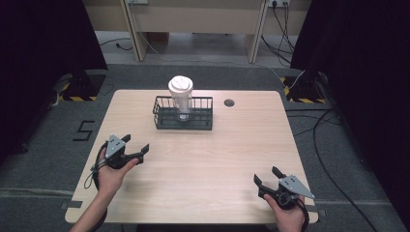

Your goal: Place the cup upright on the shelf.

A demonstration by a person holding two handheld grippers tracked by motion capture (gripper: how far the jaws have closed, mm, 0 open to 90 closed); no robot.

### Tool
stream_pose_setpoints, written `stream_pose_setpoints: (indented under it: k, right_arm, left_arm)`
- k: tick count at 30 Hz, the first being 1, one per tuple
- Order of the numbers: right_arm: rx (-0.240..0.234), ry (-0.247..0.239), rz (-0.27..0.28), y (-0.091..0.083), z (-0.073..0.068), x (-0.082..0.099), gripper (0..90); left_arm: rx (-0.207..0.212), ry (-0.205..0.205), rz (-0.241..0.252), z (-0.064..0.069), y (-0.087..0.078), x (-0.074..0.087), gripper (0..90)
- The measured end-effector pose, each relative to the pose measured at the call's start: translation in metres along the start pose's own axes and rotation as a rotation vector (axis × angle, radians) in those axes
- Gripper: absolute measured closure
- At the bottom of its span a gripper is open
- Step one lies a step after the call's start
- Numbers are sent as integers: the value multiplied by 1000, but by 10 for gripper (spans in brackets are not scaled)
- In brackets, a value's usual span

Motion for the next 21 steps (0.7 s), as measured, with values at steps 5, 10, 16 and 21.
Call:
stream_pose_setpoints:
  k: [5,10,16,21]
  right_arm:
    - [1,0,-1,0,0,0,213]
    - [3,-4,-3,0,0,0,213]
    - [4,1,-3,0,0,0,213]
    - [6,1,-2,0,0,0,213]
  left_arm:
    - [-14,-4,-16,-5,-11,11,149]
    - [-26,-15,-24,-10,-18,19,149]
    - [-40,-28,-41,-14,-27,31,149]
    - [-50,-33,-52,-16,-31,39,149]
Point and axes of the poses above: each handheld gripper's, and its own axes: y roughly forward along the jaws, x roughly out of its underside, z roughly to its right, the point moved 8 cm from there along y, roughly forward along the jaws, and after that the axes turned 9 degrees about z, right-handed, at the moved point
